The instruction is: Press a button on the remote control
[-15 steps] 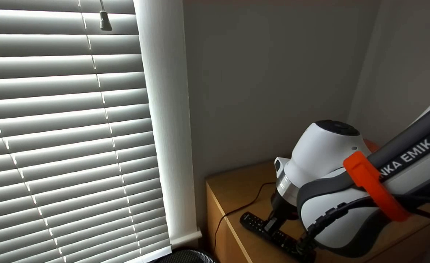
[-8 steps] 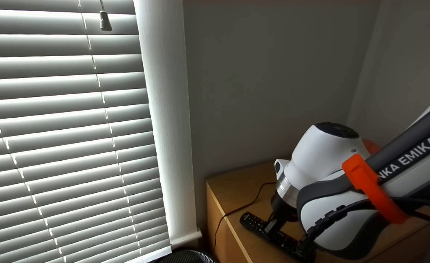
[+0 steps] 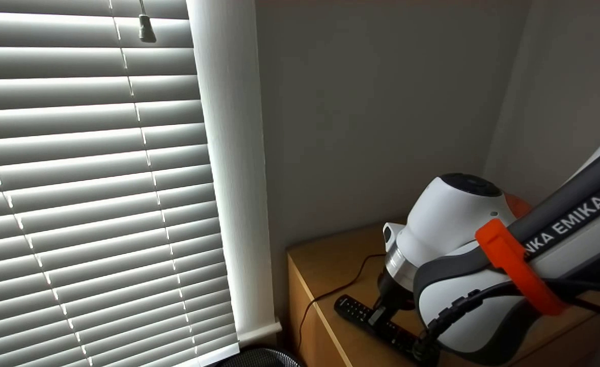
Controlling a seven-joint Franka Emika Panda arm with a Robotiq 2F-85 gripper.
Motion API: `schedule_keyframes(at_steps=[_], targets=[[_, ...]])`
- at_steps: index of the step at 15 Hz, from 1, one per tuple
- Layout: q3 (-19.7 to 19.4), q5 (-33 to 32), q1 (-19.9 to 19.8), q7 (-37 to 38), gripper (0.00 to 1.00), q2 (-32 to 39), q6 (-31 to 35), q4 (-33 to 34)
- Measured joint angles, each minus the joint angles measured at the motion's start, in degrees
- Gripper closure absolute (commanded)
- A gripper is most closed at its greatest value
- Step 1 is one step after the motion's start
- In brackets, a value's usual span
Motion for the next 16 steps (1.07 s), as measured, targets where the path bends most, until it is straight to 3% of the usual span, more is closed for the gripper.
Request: schedule_keyframes(at_steps=[16], targets=[[0.1, -0.5, -0.3, 0.0, 1.00, 0.7, 2.5, 0.0]])
